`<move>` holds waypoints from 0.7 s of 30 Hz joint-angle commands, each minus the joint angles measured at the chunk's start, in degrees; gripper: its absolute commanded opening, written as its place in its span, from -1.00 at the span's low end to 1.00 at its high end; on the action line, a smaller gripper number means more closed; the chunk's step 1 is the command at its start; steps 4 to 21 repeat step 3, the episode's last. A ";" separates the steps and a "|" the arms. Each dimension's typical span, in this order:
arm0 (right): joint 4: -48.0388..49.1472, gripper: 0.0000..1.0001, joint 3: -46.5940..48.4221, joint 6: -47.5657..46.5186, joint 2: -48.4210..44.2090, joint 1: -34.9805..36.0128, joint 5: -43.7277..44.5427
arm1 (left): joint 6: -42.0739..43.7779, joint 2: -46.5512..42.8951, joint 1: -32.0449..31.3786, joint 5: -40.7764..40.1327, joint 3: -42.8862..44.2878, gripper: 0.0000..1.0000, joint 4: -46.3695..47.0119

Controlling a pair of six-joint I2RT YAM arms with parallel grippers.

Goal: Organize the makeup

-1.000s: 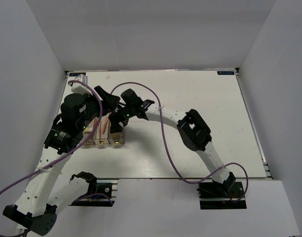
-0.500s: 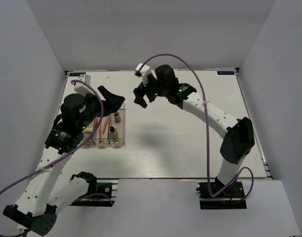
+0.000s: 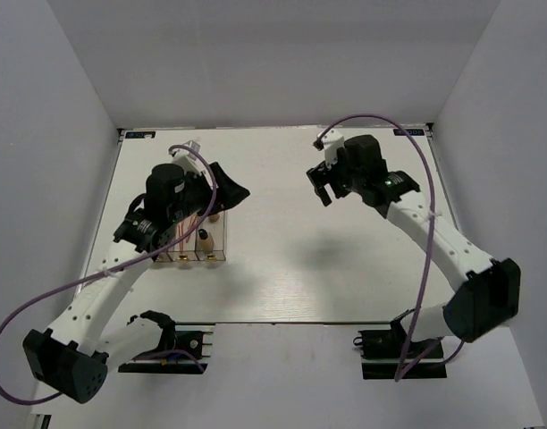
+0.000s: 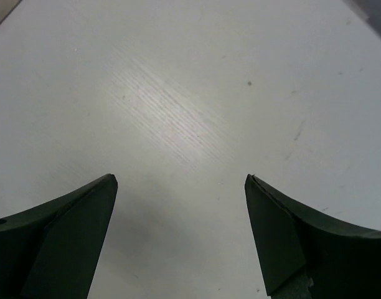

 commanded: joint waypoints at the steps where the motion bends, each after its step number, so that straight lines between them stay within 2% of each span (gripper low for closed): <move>1: 4.27 0.78 -1.73 -2.40 -4.39 -0.18 5.04 | 0.00 1.17 -1.30 2.58 0.39 0.84 3.46; 21: 4.62 0.79 -3.04 -2.22 -5.79 -0.79 4.78 | 0.09 2.22 -1.82 2.75 0.65 0.84 3.99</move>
